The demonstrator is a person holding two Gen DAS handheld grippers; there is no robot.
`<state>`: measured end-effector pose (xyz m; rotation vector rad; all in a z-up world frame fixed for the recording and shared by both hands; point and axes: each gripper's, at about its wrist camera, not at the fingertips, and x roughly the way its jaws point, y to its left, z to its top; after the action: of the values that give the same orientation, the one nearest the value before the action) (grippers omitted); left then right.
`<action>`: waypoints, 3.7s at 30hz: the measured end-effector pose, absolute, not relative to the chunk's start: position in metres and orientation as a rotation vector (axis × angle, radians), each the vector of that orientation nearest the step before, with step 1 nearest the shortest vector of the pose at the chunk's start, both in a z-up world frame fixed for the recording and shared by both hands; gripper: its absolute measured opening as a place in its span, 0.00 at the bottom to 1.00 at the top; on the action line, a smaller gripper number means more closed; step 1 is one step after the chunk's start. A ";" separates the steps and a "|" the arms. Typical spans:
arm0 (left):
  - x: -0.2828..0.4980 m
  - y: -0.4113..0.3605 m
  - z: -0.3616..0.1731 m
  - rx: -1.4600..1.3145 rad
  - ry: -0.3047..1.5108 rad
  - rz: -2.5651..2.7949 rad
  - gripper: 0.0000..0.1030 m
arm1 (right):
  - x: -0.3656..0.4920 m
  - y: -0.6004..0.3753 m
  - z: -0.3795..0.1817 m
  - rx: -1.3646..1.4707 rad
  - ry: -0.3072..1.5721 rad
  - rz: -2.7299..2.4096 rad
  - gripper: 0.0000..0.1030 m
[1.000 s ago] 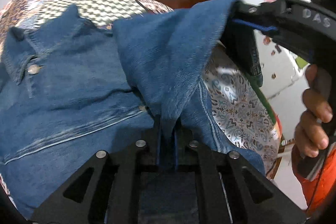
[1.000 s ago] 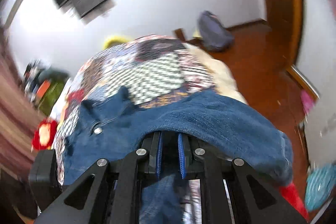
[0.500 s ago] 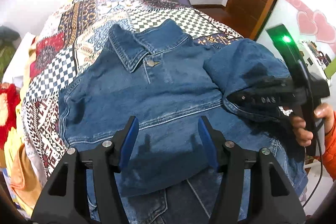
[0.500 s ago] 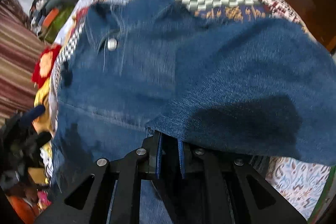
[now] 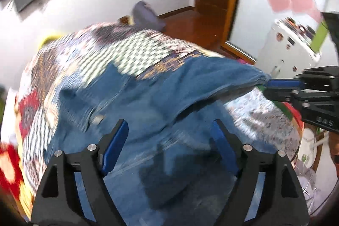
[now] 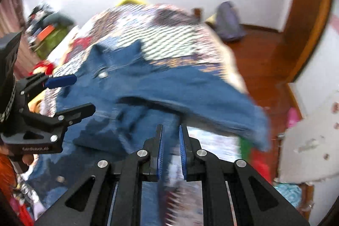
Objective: Fold large clothes
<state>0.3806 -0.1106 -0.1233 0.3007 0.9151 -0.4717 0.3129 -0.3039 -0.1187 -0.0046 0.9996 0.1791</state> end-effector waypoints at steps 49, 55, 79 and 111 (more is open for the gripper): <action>0.373 0.052 -0.174 -0.004 1.035 -0.219 0.11 | 0.358 -0.272 -0.218 -0.198 1.185 0.126 0.46; 0.348 0.075 -0.225 -0.029 1.133 -0.180 0.39 | 0.349 -0.291 -0.219 -0.238 1.143 0.038 0.94; 0.386 -0.048 -0.228 0.194 1.113 -0.239 0.85 | 0.335 -0.268 -0.195 -0.110 1.128 0.162 0.93; 0.351 0.179 -0.226 -0.008 1.134 0.105 0.07 | 0.347 -0.271 -0.217 -0.031 1.214 0.147 0.93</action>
<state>0.3514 0.1786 -0.2262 -0.0082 1.1336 0.1048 0.3468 -0.2709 -0.2171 -0.0307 1.2144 0.1474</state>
